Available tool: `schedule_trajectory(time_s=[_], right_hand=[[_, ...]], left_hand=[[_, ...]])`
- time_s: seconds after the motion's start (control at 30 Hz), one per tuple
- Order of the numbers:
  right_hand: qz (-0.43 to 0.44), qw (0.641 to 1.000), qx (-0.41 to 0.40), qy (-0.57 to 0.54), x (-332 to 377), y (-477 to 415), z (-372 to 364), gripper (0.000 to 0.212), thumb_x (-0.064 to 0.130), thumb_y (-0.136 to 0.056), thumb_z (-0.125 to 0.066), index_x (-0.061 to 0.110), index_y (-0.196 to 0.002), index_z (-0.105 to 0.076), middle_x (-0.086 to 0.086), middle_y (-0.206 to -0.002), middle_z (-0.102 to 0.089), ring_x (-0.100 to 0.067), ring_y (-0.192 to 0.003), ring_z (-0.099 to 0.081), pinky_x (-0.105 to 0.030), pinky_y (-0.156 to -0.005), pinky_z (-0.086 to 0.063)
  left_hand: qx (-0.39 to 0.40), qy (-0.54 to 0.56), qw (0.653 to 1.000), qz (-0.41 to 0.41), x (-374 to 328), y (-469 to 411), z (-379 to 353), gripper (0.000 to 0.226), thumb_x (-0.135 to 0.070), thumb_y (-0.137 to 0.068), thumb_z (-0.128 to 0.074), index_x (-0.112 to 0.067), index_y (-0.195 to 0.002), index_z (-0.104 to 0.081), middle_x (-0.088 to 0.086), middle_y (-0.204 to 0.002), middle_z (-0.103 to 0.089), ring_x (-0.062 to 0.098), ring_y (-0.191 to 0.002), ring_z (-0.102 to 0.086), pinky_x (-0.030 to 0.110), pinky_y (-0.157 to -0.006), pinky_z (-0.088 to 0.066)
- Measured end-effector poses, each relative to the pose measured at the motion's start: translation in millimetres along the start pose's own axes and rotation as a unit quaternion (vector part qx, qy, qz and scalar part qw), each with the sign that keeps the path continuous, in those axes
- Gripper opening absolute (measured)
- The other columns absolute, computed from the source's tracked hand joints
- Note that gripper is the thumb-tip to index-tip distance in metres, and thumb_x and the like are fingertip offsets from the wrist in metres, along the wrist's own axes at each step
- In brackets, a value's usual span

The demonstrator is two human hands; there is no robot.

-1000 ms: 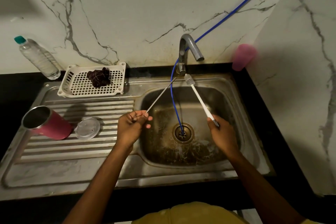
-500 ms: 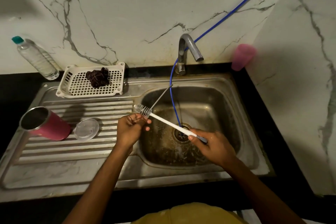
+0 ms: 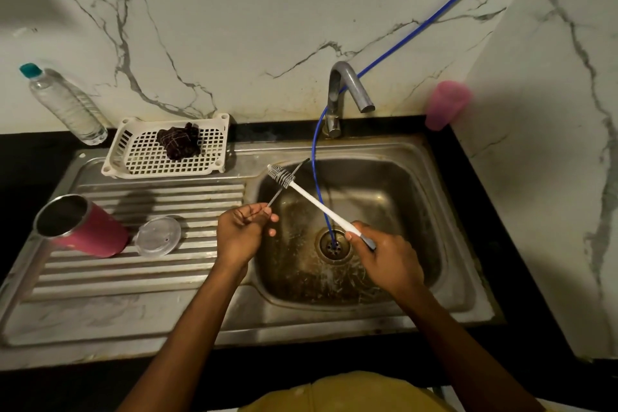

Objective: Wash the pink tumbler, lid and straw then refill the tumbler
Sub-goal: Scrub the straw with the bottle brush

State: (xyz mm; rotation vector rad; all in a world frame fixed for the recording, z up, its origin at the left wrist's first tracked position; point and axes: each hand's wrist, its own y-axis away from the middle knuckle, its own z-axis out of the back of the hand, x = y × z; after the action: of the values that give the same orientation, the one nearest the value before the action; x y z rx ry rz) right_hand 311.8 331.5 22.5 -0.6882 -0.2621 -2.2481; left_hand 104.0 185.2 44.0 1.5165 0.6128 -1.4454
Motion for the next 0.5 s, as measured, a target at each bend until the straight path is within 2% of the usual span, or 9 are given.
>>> schedule_trajectory(time_s=[0.13, 0.3, 0.5], right_hand=[[0.019, 0.999, 0.008, -0.050, -1.1, 10.9, -14.7, 0.045, 0.068, -0.094, -0.039, 0.051, -0.134, -0.049, 0.002, -0.086, -0.074, -0.024, -0.080, -0.070, -0.036, -0.070, -0.056], [0.038, 0.999, 0.013, 0.008, -4.6, 10.2, -9.5, 0.039, 0.058, -0.098, -0.047, 0.045, -0.133, -0.059, 0.001, -0.086, -0.074, -0.026, -0.080, -0.069, -0.031, -0.067, -0.049], [0.001, 0.999, -0.011, 0.049, -12.5, -7.8, 1.7, 0.034, 0.057, -0.098, -0.048, 0.046, -0.128, -0.060, 0.000, -0.087, -0.074, -0.028, -0.081, -0.069, -0.032, -0.066, -0.049]], left_hand=[[-0.011, 0.017, 1.000, 0.003, 2.3, -2.8, 5.8, 0.013, -0.001, -0.097, -0.061, -0.002, -0.098, -0.074, -0.002, -0.067, -0.073, 0.006, -0.056, -0.063, 0.017, -0.057, -0.054], [0.001, 0.008, 1.000, 0.003, 9.2, -3.7, 10.4, 0.013, 0.001, -0.097, -0.059, 0.003, -0.101, -0.071, -0.004, -0.062, -0.071, 0.001, -0.056, -0.062, 0.015, -0.049, -0.048], [-0.001, 0.007, 1.000, -0.021, 6.5, 1.7, 3.9, 0.013, 0.000, -0.097, -0.060, -0.002, -0.098, -0.073, -0.004, -0.062, -0.071, 0.000, -0.056, -0.061, 0.015, -0.050, -0.048]])
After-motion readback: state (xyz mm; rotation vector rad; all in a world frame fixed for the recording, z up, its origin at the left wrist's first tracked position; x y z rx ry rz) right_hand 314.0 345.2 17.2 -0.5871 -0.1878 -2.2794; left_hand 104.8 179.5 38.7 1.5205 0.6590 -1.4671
